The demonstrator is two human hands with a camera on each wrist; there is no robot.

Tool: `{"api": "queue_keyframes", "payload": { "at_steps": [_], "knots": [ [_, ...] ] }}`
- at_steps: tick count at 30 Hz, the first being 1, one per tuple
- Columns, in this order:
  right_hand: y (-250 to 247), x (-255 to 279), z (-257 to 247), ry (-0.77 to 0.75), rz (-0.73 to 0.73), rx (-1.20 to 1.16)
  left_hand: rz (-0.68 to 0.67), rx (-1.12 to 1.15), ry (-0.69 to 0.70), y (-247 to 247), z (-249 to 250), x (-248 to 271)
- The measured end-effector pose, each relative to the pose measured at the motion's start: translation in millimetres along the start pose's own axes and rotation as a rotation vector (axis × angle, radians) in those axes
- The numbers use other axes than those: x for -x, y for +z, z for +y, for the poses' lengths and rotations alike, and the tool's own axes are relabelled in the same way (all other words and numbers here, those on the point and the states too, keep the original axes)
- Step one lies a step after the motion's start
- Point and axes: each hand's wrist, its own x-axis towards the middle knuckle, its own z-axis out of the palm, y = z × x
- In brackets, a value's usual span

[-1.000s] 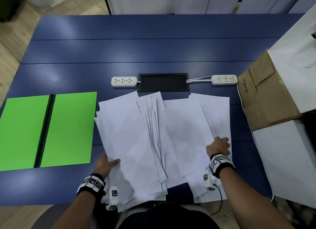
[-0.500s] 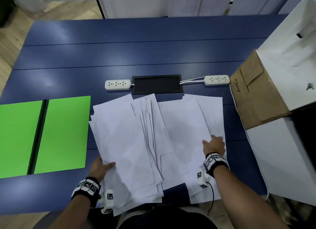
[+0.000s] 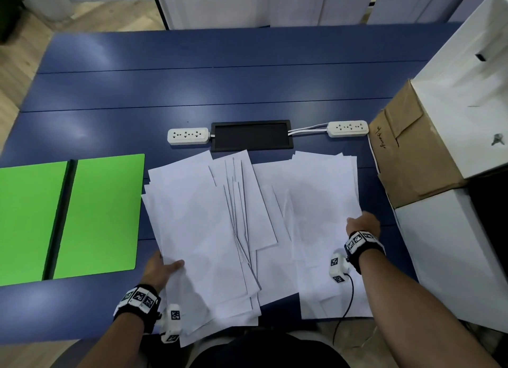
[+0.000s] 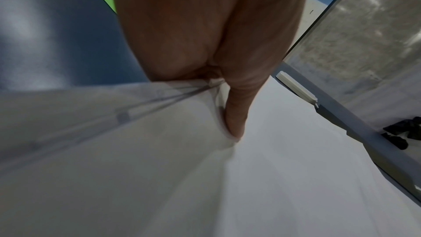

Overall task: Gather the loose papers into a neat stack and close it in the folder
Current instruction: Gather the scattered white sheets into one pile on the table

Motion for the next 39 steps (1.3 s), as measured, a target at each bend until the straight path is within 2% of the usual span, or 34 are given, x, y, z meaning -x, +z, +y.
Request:
{"api": "queue_keyframes", "payload": {
  "at_steps": [2,5,9,15,25,28,33,39],
  "knots": [
    [-6.6,-7.9,-1.5,0.035,0.022,0.013,0.010,-0.016,-0.001,0.8,1.4,1.4],
    [-12.4,-14.6,-7.3,0.091,-0.032,0.021,0.017,-0.024,0.002,1.8,3.9,3.1],
    [-11.9,-20.5,-10.2,0.068,-0.101,-0.023,0.020,-0.034,0.014,3.2,5.5,5.4],
    [-6.9,-15.4,-14.6,0.117,-0.157,-0.110,0.025,-0.030,0.013,5.6,11.6,10.5],
    [9.9,16.7,-51.4,-0.098,-0.203,-0.128,0.036,-0.045,0.016,4.0,6.9,4.6],
    [13.2,20.1,-61.0,-0.059,-0.258,-0.185,0.025,-0.048,0.019,5.3,9.3,6.5],
    [20.6,34.0,-72.2,0.025,-0.357,-0.146,0.024,-0.036,0.022,5.5,7.7,5.9],
    [44.0,55.5,-81.3,-0.068,-0.331,-0.096,0.024,-0.016,0.015,7.0,9.2,8.0]
  ]
}}
